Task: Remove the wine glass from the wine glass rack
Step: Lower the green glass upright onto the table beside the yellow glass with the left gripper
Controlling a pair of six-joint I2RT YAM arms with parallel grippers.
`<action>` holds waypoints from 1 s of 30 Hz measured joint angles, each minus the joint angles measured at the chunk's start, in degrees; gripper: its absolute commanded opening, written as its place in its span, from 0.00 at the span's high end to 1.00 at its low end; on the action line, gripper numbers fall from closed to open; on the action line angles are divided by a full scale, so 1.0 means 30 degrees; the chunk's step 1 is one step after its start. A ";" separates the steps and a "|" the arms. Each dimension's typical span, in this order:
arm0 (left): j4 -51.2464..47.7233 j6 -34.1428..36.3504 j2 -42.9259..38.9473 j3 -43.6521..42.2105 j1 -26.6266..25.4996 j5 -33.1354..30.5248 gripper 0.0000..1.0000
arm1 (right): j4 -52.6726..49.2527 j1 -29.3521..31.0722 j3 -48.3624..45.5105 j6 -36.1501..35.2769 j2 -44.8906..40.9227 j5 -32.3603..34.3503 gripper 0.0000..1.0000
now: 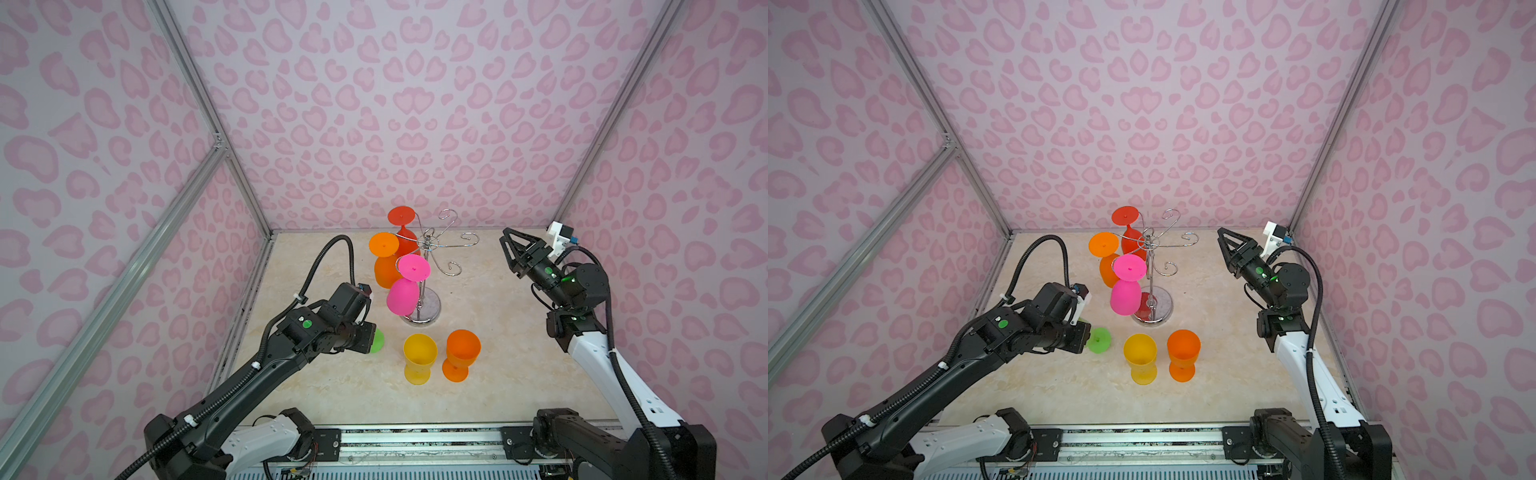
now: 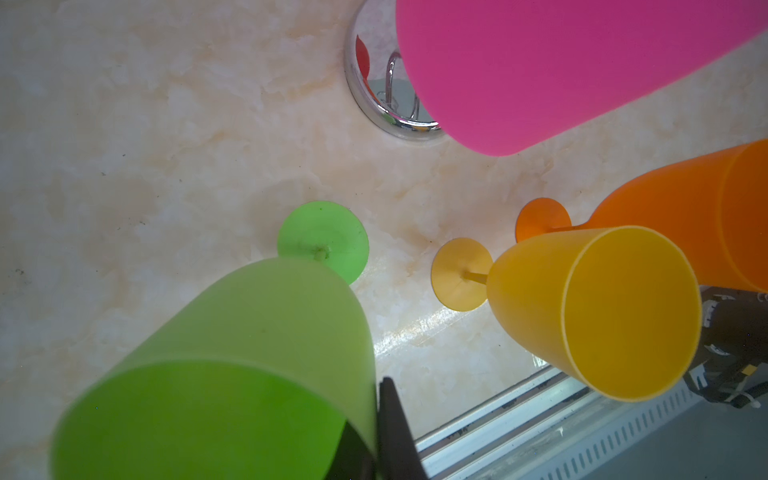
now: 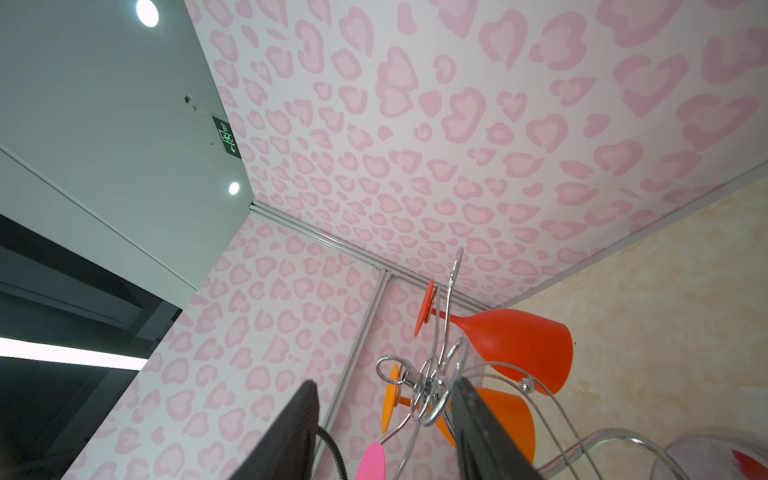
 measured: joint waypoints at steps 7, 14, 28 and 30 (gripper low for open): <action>0.0058 -0.0415 0.0393 -0.0255 -0.0772 -0.0160 0.98 | -0.0328 0.0000 0.0000 0.0000 0.0000 -0.0073 0.48; 0.0000 -0.0765 0.0692 -0.0459 -0.1668 0.0029 0.98 | -0.0357 0.0000 0.0000 -0.0007 0.0029 -0.0153 0.48; -0.0947 -0.0729 0.1464 -0.0277 -0.2528 0.0364 0.98 | -0.0481 0.0000 0.0000 0.0000 0.0182 -0.0284 0.48; -0.1005 -0.0678 0.1537 -0.0240 -0.2623 0.0401 0.98 | -0.0495 0.0000 0.0000 0.0000 0.0182 -0.0284 0.48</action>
